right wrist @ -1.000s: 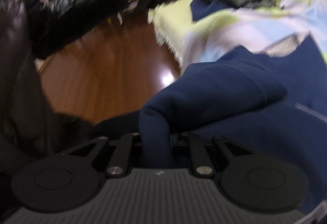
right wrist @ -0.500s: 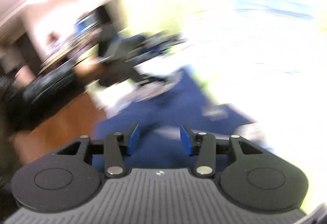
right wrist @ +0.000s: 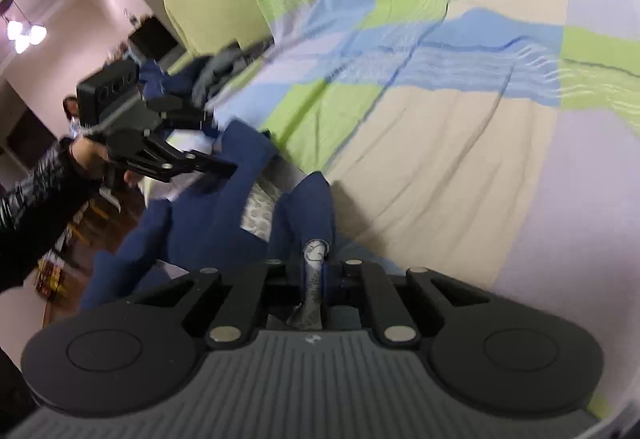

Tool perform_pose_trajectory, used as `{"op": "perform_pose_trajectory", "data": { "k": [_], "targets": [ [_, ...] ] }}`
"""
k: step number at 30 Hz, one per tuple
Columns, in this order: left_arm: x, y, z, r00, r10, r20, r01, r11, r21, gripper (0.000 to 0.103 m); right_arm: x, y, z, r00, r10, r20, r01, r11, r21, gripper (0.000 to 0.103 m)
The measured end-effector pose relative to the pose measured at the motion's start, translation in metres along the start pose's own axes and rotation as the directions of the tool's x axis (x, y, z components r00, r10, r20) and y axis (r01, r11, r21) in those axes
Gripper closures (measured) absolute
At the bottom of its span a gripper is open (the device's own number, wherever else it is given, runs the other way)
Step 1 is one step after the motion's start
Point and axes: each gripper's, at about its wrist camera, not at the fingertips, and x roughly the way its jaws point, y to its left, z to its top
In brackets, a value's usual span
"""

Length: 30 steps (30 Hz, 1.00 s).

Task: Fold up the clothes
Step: 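Grasp the sweatshirt edge with the left gripper while the right gripper holds it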

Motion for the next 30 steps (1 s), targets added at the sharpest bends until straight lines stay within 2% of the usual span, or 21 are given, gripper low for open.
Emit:
{"op": "perform_pose_trajectory", "data": {
  "k": [4, 9, 12, 13, 14, 16, 17, 19, 21, 26, 28, 30],
  "targets": [
    [-0.016, -0.017, -0.001, 0.998, 0.016, 0.054, -0.016, 1.000, -0.001, 0.102, -0.036, 0.018, -0.002, 0.993, -0.041, 0.110, 0.042, 0.999, -0.010, 0.097],
    [-0.037, -0.036, 0.015, 0.993, 0.074, 0.090, -0.077, 0.997, 0.020, 0.103, -0.057, 0.039, -0.005, 0.983, -0.088, 0.160, 0.097, 0.994, -0.049, 0.097],
    [-0.063, -0.040, 0.044, 0.983, 0.088, 0.158, -0.098, 0.993, 0.058, 0.103, -0.071, 0.051, -0.003, 0.969, -0.124, 0.212, 0.143, 0.987, -0.075, 0.098],
    [-0.066, -0.039, 0.049, 0.982, 0.087, 0.165, -0.099, 0.993, 0.065, 0.103, -0.082, 0.056, 0.003, 0.956, -0.149, 0.253, 0.175, 0.981, -0.082, 0.100],
    [-0.076, -0.038, 0.067, 0.978, 0.087, 0.187, -0.107, 0.989, 0.099, 0.103, -0.084, 0.057, 0.006, 0.951, -0.155, 0.267, 0.183, 0.980, -0.083, 0.100],
    [-0.085, -0.031, 0.095, 0.969, 0.101, 0.227, -0.135, 0.981, 0.139, 0.103, -0.106, 0.055, 0.029, 0.916, -0.200, 0.348, 0.237, 0.969, -0.068, 0.101],
    [-0.086, -0.024, 0.107, 0.964, 0.102, 0.244, -0.140, 0.980, 0.144, 0.103, -0.109, 0.054, 0.032, 0.911, -0.207, 0.357, 0.245, 0.967, -0.067, 0.101],
    [-0.085, -0.014, 0.122, 0.962, 0.096, 0.256, -0.137, 0.980, 0.145, 0.103, -0.120, 0.047, 0.053, 0.884, -0.245, 0.399, 0.294, 0.954, -0.065, 0.102],
    [-0.073, 0.000, 0.143, 0.953, 0.109, 0.282, -0.149, 0.981, 0.125, 0.103, -0.121, 0.040, 0.067, 0.875, -0.255, 0.412, 0.307, 0.950, -0.064, 0.102],
    [-0.065, 0.039, 0.159, 0.924, 0.123, 0.363, -0.144, 0.989, 0.031, 0.103, -0.127, 0.017, 0.117, 0.808, -0.289, 0.514, 0.354, 0.935, -0.031, 0.102],
    [-0.056, 0.067, 0.170, 0.904, 0.165, 0.394, -0.164, 0.986, -0.035, 0.103, -0.130, 0.007, 0.141, 0.769, -0.317, 0.555, 0.395, 0.918, -0.023, 0.102],
    [-0.041, 0.087, 0.177, 0.894, 0.192, 0.406, -0.174, 0.981, -0.079, 0.103, -0.131, -0.002, 0.158, 0.742, -0.335, 0.581, 0.415, 0.910, -0.005, 0.102]
  ]
}}
